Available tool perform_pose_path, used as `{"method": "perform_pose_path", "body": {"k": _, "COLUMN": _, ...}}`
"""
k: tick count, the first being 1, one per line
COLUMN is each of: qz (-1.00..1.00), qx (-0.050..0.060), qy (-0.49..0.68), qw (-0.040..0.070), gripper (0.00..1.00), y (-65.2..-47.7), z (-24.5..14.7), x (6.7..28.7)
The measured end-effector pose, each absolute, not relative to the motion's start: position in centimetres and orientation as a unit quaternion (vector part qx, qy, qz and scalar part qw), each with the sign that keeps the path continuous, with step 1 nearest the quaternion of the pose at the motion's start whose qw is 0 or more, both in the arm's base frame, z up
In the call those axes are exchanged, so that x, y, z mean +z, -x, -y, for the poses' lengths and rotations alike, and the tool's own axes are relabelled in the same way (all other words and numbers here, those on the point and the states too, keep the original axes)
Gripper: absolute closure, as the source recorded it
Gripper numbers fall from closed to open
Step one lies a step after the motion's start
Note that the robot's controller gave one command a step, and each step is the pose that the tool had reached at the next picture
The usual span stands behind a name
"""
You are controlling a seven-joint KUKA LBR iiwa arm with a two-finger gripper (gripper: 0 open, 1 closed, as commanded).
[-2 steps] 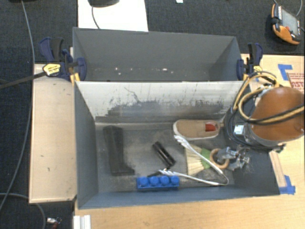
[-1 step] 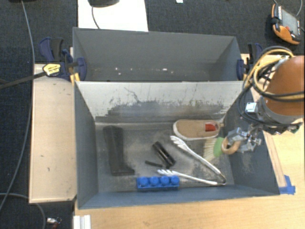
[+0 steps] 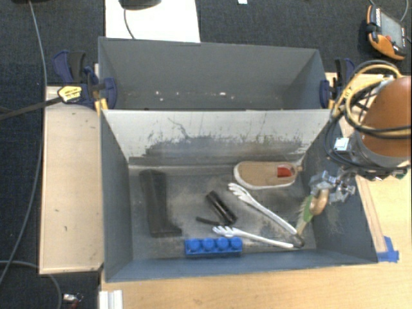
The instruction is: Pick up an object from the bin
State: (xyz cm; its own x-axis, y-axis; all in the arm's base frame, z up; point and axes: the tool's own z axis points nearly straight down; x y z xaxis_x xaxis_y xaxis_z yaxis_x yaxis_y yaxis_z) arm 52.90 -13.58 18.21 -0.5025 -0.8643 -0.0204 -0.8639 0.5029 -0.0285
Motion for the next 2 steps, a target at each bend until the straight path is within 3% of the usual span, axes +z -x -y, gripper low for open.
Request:
{"method": "perform_pose_path", "body": {"k": 1, "qz": -0.817, "qx": -0.008, "qy": 0.577, "qw": 0.016, "gripper": 1.0, "y": -56.0, "z": 15.2, "x": 17.1}}
{"method": "perform_pose_path", "body": {"k": 2, "qz": -0.815, "qx": -0.01, "qy": 0.578, "qw": 0.017, "gripper": 1.0, "y": -53.9, "z": 14.1, "x": 10.3}}
